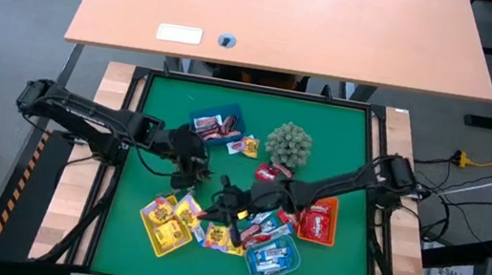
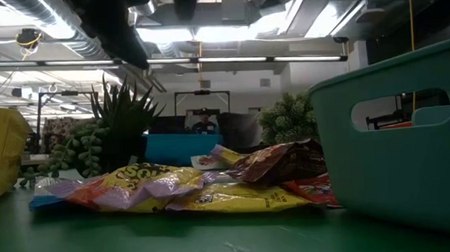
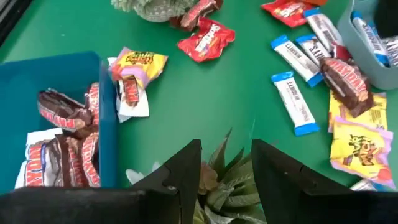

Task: Sort candy
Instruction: Put the yellow candy into the yellow bin

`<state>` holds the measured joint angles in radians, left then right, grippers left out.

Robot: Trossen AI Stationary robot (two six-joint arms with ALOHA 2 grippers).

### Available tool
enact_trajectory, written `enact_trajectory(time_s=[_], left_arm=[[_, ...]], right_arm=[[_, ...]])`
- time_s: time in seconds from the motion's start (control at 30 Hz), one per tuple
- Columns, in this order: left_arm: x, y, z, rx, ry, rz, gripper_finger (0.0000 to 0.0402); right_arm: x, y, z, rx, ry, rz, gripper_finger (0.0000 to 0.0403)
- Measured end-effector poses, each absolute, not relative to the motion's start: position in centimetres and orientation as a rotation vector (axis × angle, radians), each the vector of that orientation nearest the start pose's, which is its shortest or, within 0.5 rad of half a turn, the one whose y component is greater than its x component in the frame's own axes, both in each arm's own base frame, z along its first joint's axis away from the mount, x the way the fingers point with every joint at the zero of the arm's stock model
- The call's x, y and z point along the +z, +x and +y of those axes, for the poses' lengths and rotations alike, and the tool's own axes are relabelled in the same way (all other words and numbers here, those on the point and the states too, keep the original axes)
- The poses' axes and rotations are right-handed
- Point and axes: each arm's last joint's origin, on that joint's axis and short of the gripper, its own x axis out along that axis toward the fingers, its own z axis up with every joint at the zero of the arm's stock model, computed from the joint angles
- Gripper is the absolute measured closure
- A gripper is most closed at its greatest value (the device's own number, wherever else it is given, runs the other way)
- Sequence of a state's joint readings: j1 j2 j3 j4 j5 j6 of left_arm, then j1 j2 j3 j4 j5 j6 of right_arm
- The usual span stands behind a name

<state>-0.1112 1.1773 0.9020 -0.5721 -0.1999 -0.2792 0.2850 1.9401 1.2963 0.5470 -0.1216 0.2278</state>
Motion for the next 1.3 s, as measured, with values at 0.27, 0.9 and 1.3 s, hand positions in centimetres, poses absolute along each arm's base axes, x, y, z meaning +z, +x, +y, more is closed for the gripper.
enact_trajectory(time_s=[0.27,0.9,1.3], left_arm=[[26.7,23.4,-2.0,0.209,-0.129,0.811,0.0274],[26.6,23.4,-2.0,0.210,-0.131,0.813,0.0274],[26.6,23.4,-2.0,0.211,-0.135,0.813,0.0274]], right_arm=[[21.2,46.7,14.6,0.403,0.213,0.156,0.0402],[19.5,49.4,15.4,0.411,0.222,0.246,0.0326],[20.4,48.6,14.9,0.485,0.220,0.379,0.0209]])
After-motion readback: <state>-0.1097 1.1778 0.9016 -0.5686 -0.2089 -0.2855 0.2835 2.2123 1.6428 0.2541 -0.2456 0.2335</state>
